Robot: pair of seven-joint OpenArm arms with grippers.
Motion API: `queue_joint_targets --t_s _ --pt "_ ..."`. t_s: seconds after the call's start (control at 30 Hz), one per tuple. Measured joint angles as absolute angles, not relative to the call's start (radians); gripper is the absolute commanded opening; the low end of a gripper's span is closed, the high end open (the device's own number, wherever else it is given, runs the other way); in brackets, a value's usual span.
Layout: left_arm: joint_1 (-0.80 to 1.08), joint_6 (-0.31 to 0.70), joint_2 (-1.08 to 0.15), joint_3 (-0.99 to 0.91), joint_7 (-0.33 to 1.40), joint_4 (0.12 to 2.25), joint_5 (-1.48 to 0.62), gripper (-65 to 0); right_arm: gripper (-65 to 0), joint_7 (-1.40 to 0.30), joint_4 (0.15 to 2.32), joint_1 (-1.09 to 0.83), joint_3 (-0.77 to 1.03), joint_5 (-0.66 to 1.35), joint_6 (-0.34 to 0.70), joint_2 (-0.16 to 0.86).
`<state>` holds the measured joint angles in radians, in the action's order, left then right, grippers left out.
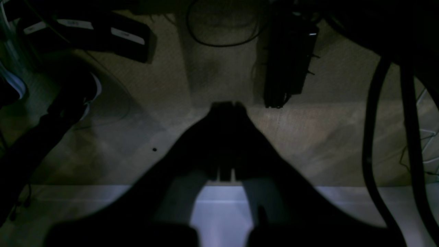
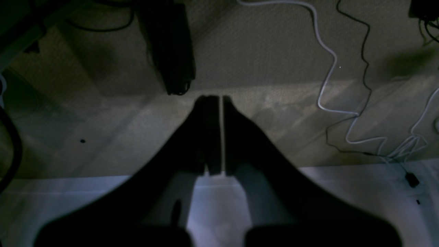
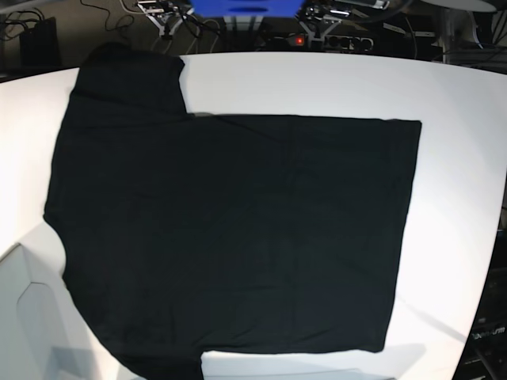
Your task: Fold the T-shirt properly
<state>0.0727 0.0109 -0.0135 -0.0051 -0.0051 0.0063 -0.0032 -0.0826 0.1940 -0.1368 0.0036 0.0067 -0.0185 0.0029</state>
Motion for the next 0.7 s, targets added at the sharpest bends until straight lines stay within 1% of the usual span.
queue_joint_targets --t_s 0.47,0.57,0.7 --pt "0.074 0.01 -0.014 -0.005 -0.006 0.006 -0.004 -64.9 -65.0 -0.077 0.211 -0.152 0.004 0.007 -0.019 0.003" --pt "0.096 0.01 -0.014 -0.005 -0.018 0.023 -0.002 -64.9 -65.0 -0.076 0.322 -0.223 0.004 0.007 -0.019 0.002" --pt "0.226 0.011 -0.037 -0.005 -0.007 0.223 0.001 -64.9 -65.0 -0.094 0.477 -0.335 0.004 0.006 -0.018 0.0"
